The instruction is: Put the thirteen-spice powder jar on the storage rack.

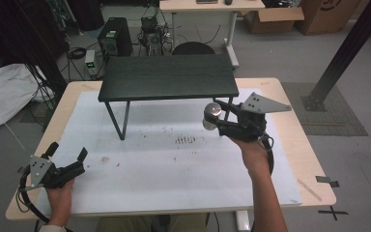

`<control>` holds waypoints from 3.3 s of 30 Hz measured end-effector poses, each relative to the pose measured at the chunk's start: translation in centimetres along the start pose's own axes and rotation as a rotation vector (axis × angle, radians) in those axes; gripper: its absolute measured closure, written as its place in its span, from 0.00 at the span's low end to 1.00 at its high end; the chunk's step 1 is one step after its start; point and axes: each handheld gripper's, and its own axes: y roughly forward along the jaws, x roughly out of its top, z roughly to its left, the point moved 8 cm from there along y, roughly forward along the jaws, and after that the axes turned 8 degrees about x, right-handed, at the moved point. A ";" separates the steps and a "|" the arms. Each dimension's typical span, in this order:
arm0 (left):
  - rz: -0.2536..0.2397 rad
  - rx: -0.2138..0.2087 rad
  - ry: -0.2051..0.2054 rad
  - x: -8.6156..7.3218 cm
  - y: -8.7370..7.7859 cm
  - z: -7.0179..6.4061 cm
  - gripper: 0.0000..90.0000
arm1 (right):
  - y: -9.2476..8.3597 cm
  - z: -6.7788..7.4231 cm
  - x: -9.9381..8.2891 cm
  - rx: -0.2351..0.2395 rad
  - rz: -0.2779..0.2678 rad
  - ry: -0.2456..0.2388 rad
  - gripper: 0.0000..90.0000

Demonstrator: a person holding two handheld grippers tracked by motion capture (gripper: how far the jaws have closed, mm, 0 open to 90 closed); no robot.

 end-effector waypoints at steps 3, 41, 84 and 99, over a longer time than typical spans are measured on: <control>0.000 0.000 -0.001 0.0 0.0 0.0 0.00 | 0.6 0.0 1.0 0.009 0.006 -0.017 0.53; -0.002 0.000 -0.004 0.0 0.0 0.0 0.00 | 9.2 -1.9 9.5 0.079 -0.011 -0.057 0.54; -0.003 -0.003 -0.008 0.0 0.0 0.0 0.00 | 18.9 -6.0 8.8 -0.062 0.102 0.034 0.54; -0.004 -0.004 -0.005 0.0 0.0 0.0 0.00 | 19.2 -6.4 8.2 -0.060 0.099 0.075 0.54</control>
